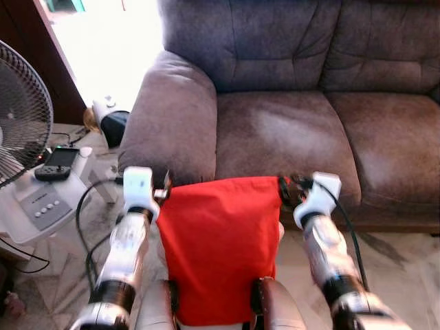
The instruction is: Move the pillow to the sofa from floor
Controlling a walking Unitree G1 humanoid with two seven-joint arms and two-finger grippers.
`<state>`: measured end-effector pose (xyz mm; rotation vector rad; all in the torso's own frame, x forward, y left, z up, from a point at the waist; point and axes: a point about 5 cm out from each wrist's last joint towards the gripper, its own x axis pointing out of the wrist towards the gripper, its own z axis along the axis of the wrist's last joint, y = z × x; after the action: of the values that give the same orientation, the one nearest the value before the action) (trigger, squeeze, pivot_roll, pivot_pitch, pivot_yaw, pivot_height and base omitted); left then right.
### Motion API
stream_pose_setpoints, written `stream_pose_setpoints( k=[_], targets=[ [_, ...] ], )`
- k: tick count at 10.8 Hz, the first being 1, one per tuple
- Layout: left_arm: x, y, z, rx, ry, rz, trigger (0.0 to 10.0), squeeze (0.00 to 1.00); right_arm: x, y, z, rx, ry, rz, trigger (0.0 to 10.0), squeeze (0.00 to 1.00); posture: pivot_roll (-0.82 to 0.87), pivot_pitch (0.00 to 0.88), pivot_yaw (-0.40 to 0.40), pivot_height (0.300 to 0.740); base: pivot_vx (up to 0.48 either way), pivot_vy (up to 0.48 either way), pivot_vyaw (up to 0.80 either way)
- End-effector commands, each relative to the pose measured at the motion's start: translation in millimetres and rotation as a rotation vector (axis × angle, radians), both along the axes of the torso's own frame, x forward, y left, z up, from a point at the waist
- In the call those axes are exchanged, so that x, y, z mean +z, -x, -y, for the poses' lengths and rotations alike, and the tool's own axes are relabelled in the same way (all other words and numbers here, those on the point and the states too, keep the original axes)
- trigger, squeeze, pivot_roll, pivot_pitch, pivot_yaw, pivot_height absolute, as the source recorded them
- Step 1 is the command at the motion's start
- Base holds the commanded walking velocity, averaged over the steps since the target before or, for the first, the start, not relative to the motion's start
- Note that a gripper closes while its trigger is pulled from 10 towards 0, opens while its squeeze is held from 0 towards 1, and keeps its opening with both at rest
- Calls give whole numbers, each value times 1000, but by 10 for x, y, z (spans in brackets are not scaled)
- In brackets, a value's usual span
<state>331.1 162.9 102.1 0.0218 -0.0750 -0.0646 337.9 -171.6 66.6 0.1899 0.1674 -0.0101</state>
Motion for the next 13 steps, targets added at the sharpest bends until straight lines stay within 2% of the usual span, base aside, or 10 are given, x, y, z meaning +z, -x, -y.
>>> stream_pose_setpoints(
  k=[1,3,11,13],
  targets=[
    [-54,0,-21,4,15,-32,10000,0,-35,7,31,-9,3,-23,10000,0,52,155,-24,613,0,0,0],
    [-19,-13,9,-8,25,-8,10000,0,-14,31,26,-6,18,28,10000,0,49,149,-20,613,0,0,0],
    [-95,42,19,5,25,-12,10000,0,-92,92,34,-11,33,17,10000,0,48,138,-22,613,0,0,0],
    [-76,28,7,10,35,-4,10000,0,-92,89,32,-10,35,17,10000,0,48,138,-22,613,-418,0,0]
  ],
)
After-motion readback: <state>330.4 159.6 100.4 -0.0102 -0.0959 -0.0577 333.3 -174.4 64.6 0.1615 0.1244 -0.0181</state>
